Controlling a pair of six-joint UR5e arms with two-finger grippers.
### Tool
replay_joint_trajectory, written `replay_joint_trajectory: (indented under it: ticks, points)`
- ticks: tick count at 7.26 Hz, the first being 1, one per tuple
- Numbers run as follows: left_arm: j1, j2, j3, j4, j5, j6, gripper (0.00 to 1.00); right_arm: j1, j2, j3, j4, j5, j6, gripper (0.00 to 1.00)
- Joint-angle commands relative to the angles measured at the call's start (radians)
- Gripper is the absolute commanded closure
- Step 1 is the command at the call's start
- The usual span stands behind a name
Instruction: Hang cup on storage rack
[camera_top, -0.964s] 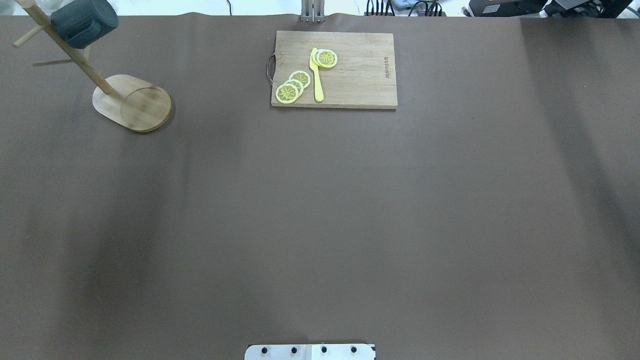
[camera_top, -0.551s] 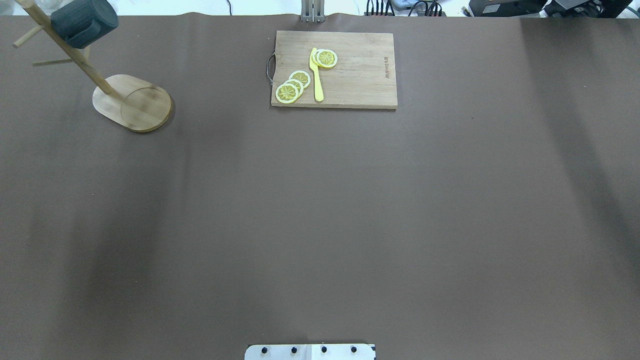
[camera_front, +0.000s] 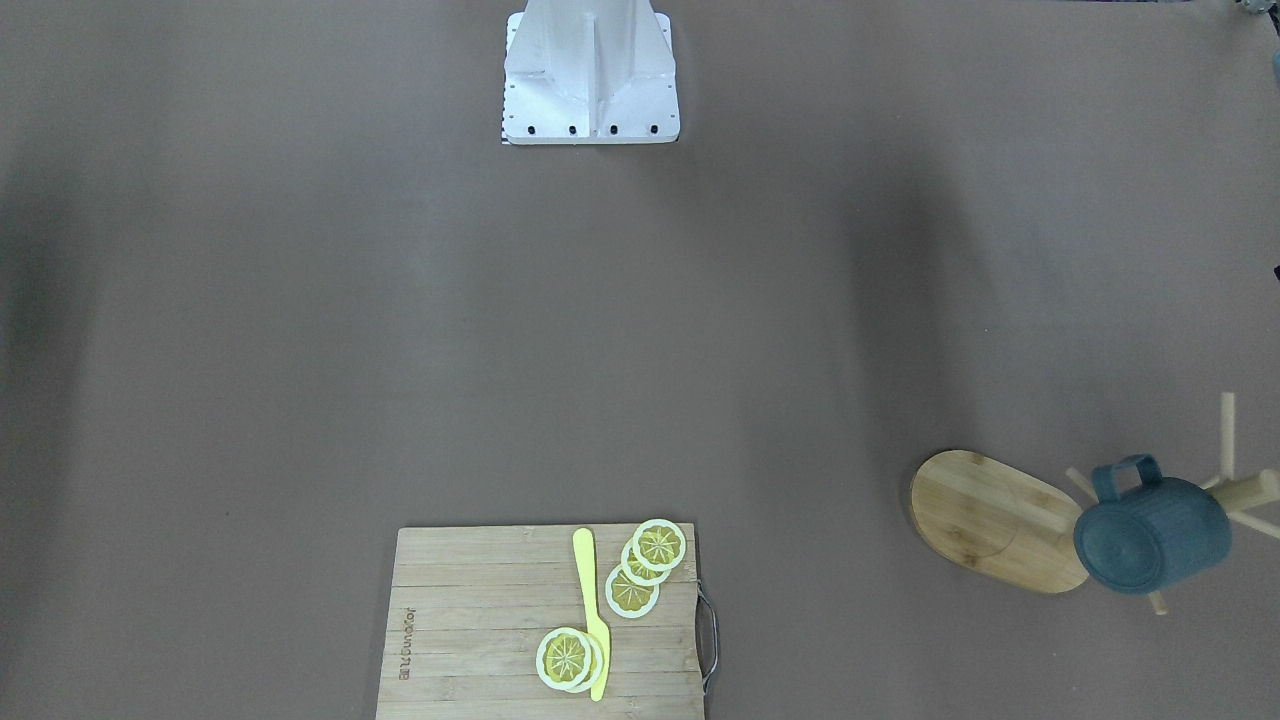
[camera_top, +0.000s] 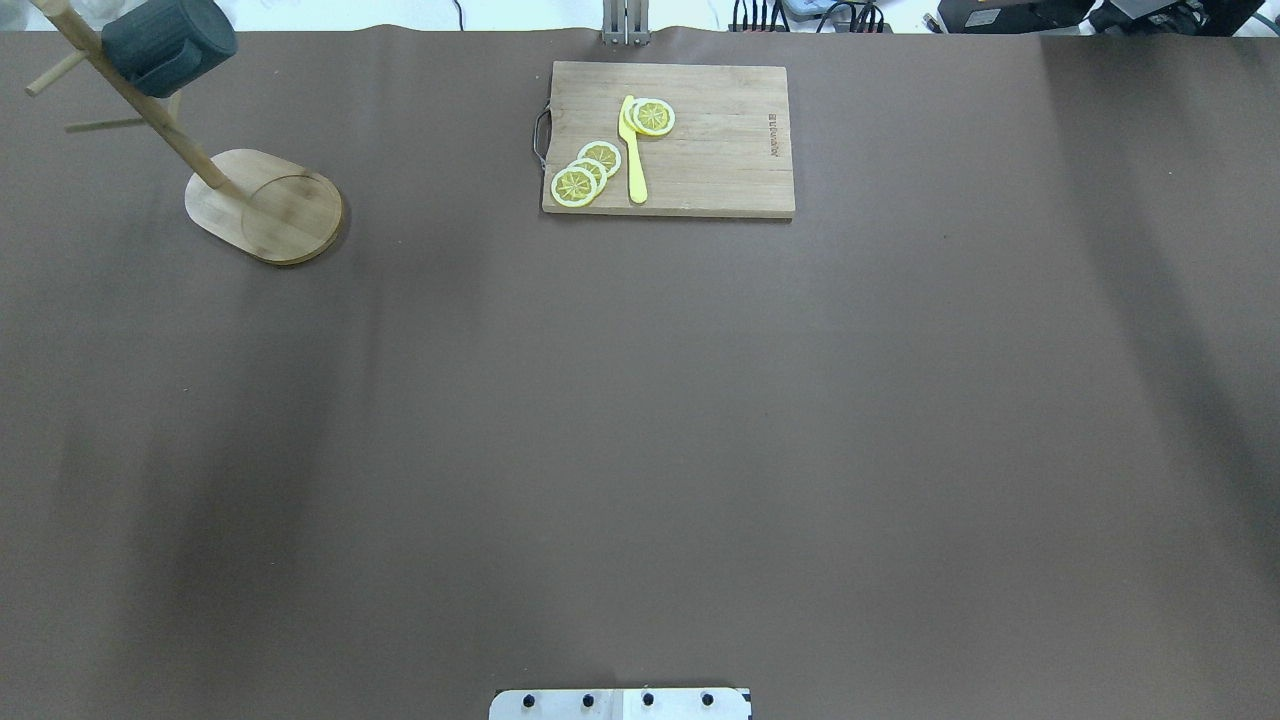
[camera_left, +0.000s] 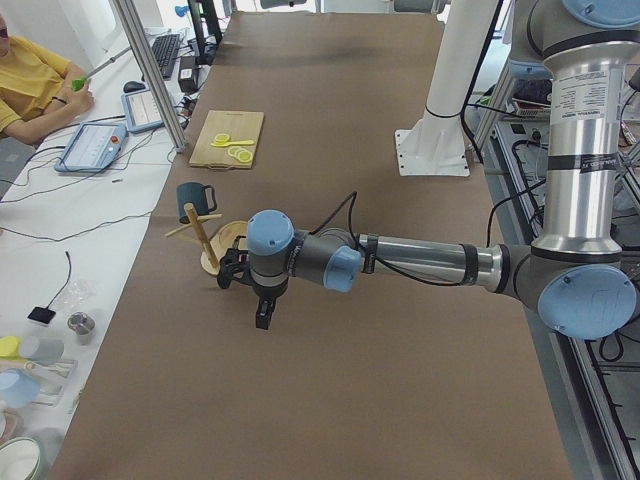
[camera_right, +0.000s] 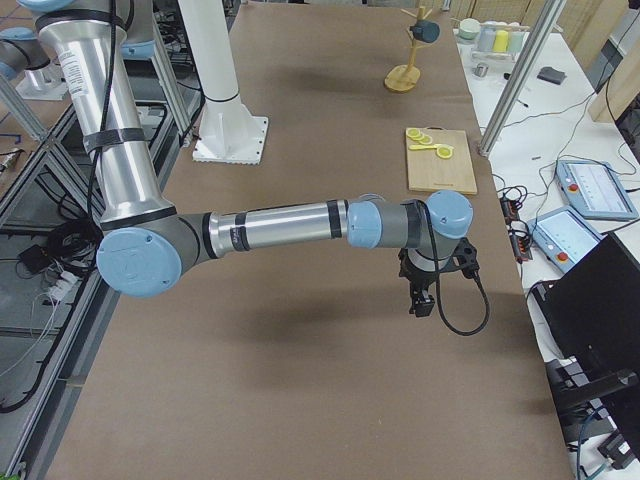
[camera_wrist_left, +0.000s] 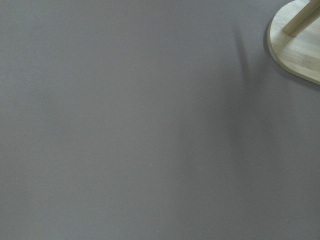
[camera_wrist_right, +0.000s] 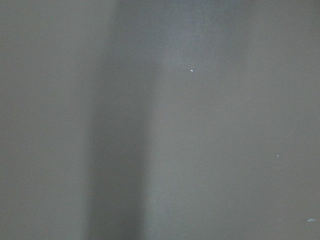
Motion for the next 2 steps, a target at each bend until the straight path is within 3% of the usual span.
replay_joint_trajectory:
  ticks: [1,2]
  points:
    - [0.0,-0.003,0.007,0.0,-0.028,-0.001,0.02,0.008,0.003,0.01,-0.001,-0.003,0.0,0.0]
    - [0.0,-0.003,0.004,0.0,-0.028,0.002,0.02,0.008,0.003,0.011,-0.001,-0.005,0.0,0.0]
